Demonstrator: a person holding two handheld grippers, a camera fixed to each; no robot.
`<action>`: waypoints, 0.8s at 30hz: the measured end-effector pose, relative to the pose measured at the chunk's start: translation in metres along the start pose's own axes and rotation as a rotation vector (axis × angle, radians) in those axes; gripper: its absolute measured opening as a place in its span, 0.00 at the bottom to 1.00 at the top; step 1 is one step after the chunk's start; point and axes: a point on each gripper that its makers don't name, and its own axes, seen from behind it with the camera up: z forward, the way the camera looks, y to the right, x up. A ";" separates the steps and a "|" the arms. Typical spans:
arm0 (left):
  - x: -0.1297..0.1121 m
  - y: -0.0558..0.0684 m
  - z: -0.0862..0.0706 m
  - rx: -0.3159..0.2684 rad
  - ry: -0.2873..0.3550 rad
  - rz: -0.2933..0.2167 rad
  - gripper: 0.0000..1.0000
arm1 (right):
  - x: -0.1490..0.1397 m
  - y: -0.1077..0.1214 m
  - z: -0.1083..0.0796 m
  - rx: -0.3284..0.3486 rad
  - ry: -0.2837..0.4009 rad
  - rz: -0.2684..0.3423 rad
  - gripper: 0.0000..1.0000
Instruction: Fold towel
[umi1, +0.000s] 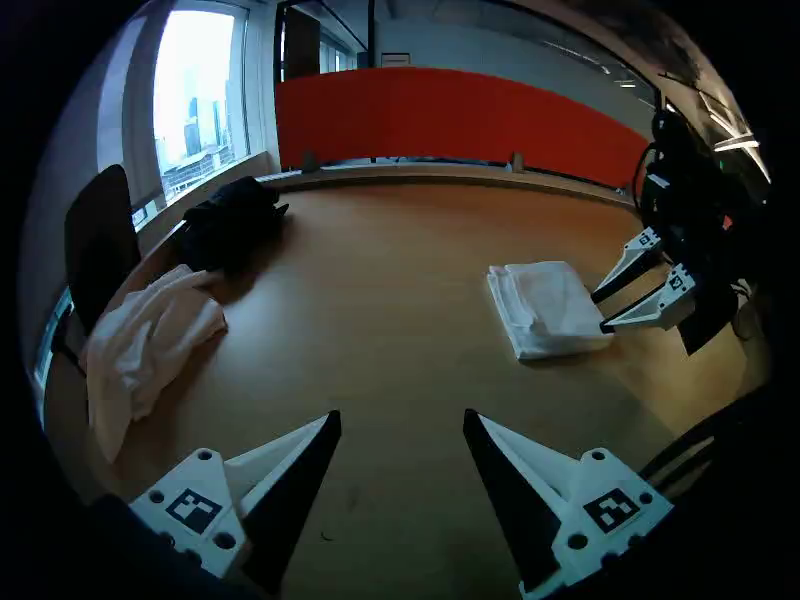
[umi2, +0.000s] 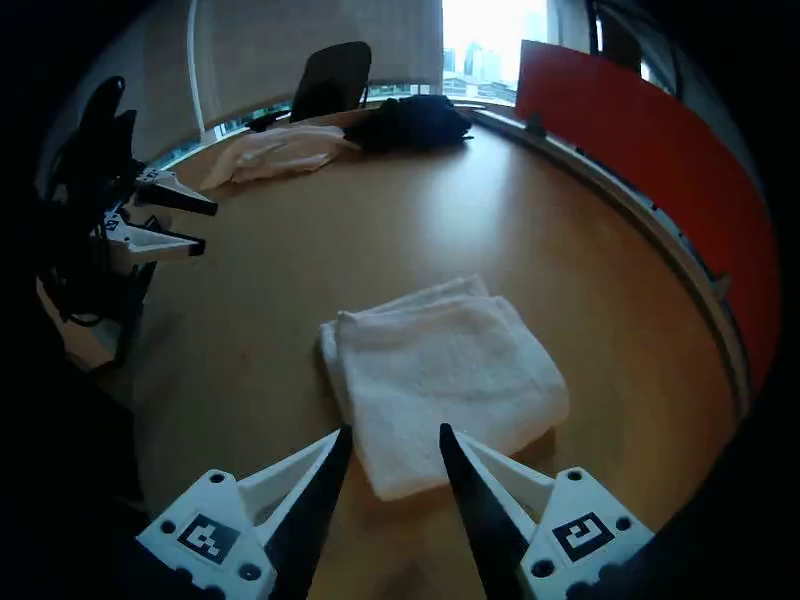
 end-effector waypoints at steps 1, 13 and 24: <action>0.000 0.000 0.000 0.000 0.000 0.000 0.91 | -0.002 0.000 -0.001 -0.004 -0.002 0.005 0.67; 0.001 0.002 0.001 -0.004 -0.004 0.008 0.91 | -0.025 -0.002 -0.004 -0.032 -0.030 0.040 0.67; 0.001 0.003 0.002 -0.008 -0.006 0.007 0.91 | -0.044 -0.007 0.001 -0.047 -0.057 0.078 0.67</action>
